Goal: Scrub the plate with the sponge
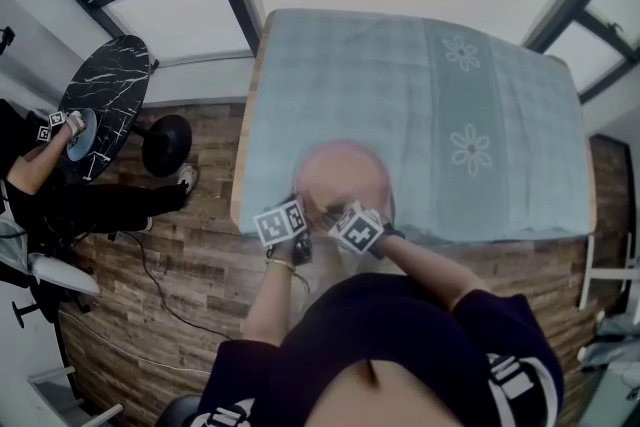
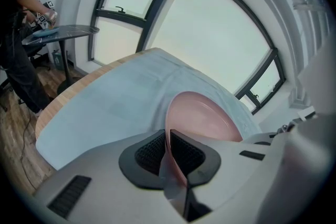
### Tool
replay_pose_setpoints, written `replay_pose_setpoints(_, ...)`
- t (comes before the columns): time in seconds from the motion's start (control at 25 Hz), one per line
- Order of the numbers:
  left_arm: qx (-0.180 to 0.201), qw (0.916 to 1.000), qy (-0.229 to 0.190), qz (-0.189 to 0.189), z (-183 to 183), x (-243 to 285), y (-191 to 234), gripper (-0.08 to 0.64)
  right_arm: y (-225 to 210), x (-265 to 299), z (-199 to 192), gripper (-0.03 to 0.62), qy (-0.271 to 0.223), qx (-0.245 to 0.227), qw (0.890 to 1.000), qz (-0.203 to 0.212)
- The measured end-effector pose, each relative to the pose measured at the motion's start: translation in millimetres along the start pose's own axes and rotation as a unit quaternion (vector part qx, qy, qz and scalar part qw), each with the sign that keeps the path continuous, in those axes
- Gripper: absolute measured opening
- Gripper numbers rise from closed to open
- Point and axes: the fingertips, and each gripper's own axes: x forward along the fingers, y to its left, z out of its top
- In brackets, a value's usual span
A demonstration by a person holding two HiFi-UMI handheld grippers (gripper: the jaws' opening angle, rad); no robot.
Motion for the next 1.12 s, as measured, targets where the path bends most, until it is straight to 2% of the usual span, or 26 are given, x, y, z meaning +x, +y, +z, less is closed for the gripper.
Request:
replay_pose_setpoints(0.68, -0.011, 0.9999, -0.004, 0.001, -2.3, -0.3, 0.2, 0.032, 32.1, -15.8, -14.7, 0.038, 0.014, 0.017, 0.999, 0.035)
replay_pose_setpoints(0.8, -0.015, 0.9999, -0.003, -0.001, -3.5, 0.6, 0.4, 0.034, 26.1, -28.2, -11.2, 0.037, 0.005, 0.02, 0.999, 0.025)
replay_pose_setpoints(0.92, -0.017, 0.9998, -0.003, -0.004, -4.2, -0.1, 0.3, 0.033, 14.0, -46.9, 5.3, 0.037, -0.03, 0.027, 0.999, 0.01)
replay_pose_setpoints(1.12, -0.02, 0.9998, -0.006, -0.007, -4.6, 0.0, -0.2, 0.033, -29.6, -70.9, 23.4, 0.037, -0.076, 0.039, 0.996, -0.04)
